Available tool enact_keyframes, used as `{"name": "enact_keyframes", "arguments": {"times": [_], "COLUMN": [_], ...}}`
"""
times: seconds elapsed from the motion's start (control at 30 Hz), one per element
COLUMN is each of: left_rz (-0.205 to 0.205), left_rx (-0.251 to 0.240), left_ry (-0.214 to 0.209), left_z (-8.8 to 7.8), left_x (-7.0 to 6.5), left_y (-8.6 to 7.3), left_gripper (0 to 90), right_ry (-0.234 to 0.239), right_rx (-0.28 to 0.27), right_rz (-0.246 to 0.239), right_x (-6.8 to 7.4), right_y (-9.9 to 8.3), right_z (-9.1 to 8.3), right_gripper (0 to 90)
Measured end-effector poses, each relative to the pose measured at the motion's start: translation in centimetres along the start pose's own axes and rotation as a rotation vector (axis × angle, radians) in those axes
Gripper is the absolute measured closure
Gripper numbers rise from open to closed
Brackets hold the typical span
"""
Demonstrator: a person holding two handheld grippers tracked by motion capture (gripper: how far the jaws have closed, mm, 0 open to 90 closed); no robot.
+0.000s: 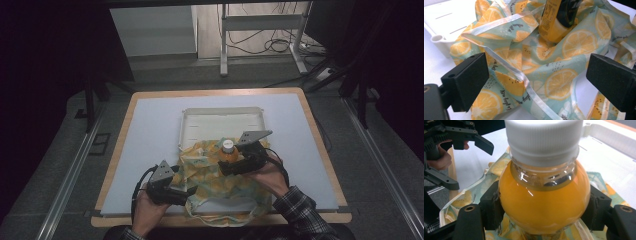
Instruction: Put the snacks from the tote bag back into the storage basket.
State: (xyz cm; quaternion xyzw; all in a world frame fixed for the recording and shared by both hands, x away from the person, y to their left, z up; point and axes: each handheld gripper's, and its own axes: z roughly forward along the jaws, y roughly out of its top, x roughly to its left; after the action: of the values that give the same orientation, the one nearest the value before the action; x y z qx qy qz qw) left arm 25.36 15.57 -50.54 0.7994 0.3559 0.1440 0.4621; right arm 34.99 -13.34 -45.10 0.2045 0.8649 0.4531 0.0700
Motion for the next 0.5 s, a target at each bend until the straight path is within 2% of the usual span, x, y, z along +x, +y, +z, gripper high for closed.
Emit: {"name": "enact_keyframes", "arguments": {"times": [0.13, 0.27, 0.5], "left_rz": [0.016, 0.041, 0.036], "left_rx": [0.002, 0.018, 0.013], "left_ry": [0.013, 0.045, 0.038], "left_z": [0.1, 0.3, 0.4], "left_x": [0.0, -0.2, -0.2], "left_y": [-0.1, -0.2, -0.2], "left_gripper": [4.2, 4.3, 4.2], "right_ry": [0.001, -0.006, -0.001], "right_rx": [-0.004, 0.003, 0.010], "right_rz": [-0.012, -0.023, -0.034], "right_x": [0.0, 0.1, 0.2], "right_y": [0.4, 0.8, 1.6], "right_z": [-0.4, -0.7, -1.0], "right_gripper": [30.1, 30.1, 30.1]}}
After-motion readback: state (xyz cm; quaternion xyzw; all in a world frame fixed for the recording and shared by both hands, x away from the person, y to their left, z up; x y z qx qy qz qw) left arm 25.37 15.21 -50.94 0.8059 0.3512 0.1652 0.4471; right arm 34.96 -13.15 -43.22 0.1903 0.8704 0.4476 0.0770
